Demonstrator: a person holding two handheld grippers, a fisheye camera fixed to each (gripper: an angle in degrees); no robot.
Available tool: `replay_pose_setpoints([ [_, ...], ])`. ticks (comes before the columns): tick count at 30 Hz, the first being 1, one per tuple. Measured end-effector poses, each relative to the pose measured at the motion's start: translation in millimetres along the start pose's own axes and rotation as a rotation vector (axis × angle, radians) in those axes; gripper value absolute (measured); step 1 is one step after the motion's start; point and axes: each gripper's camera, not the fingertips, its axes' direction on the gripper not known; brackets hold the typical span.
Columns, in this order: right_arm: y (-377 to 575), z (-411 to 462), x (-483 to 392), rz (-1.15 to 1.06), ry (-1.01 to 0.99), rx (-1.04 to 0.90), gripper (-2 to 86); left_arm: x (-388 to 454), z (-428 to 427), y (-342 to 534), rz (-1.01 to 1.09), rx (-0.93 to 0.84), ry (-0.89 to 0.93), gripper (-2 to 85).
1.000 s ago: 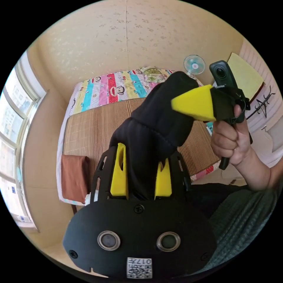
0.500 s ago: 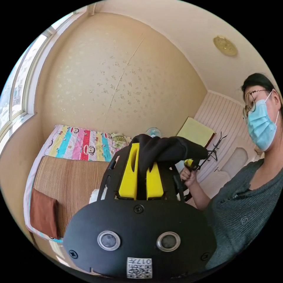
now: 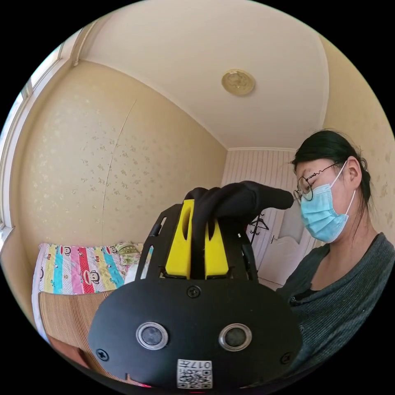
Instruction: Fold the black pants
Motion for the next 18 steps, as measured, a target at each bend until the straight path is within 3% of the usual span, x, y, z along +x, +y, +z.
replay_pose_setpoints([
  [4,-42,-59,-7,-0.016,-0.024,0.198,6.6,6,-18,-10,-0.056,0.003,-0.042,3.2],
  [8,-86,-78,-4,-0.004,-0.084,0.223,5.4,-10,-31,-26,-0.087,-0.039,0.053,4.2],
  [12,-129,-90,-27,-0.034,0.07,0.246,5.2,-20,-36,-42,-0.067,-0.164,0.058,5.1],
  [16,-156,-85,-41,0.04,0.168,0.175,5.0,-27,-29,-33,-0.091,-0.337,-0.154,6.2],
  [18,-160,-78,-46,0.067,0.171,0.128,4.8,-28,-32,-22,-0.111,-0.321,-0.258,5.1],
])
